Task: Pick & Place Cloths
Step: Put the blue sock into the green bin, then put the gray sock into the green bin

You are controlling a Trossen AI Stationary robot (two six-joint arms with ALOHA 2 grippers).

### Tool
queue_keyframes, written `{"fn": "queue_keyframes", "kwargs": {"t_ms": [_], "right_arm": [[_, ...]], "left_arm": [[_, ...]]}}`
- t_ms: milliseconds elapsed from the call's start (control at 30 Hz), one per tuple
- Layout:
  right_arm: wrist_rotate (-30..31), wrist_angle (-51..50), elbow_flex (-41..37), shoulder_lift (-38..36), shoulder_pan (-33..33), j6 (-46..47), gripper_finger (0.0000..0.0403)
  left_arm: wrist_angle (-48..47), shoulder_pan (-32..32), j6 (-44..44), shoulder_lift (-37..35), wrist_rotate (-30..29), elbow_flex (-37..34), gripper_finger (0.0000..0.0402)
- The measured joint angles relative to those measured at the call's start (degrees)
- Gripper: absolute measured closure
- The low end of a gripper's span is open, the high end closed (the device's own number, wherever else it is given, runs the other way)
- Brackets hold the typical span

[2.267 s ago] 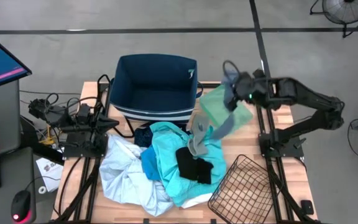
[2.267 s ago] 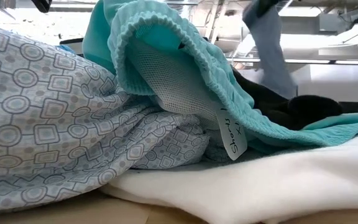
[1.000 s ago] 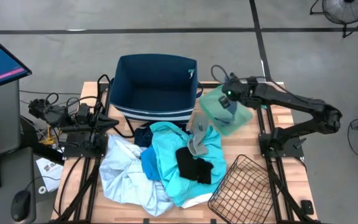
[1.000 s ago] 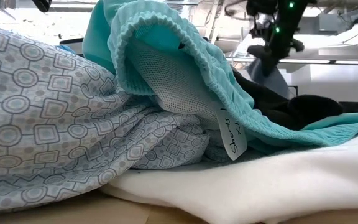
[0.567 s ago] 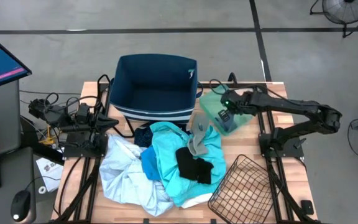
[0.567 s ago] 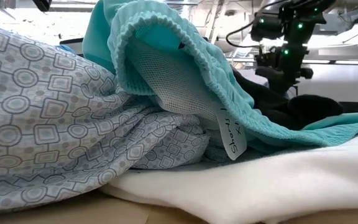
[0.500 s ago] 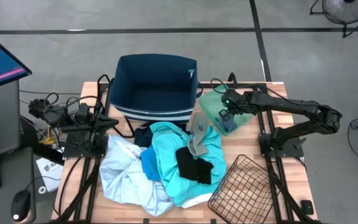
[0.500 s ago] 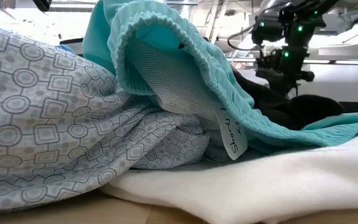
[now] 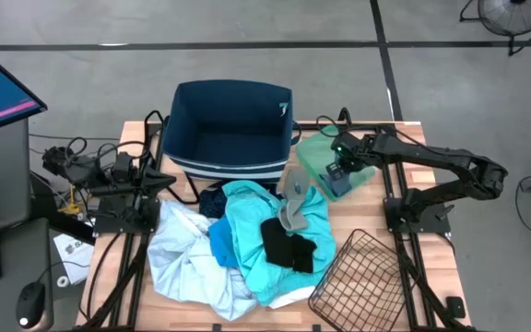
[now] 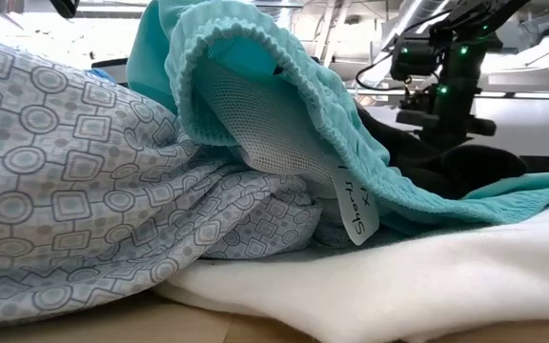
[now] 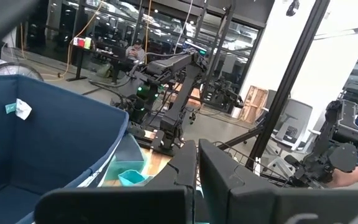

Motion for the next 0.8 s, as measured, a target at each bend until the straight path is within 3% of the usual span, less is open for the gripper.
{"fn": "queue_keyframes", "kwargs": {"t_ms": [267,400,567,800], "right_arm": [[0.1,-4.4,5.7,0.0,1.0,-3.3,0.0223],[-1.1,-8.4,12.0,0.0,1.0,-3.4,0.0164],[-2.6,-11.0,22.1,0.0,7.6,-3.4,0.0153],[-2.4,-7.6,29.8,0.0,23.9,2.0,0.0172]], "left_arm": [[0.1,0.0,-0.1,0.1,-0.4,0.0,0.04],[0.8,0.0,0.0,1.3,-0.9,0.0,0.0381],[4.9,0.0,1.6,5.4,-0.9,0.0,0.0326],[7.6,0.0,4.4,10.0,-2.2,0.0,0.024]]}}
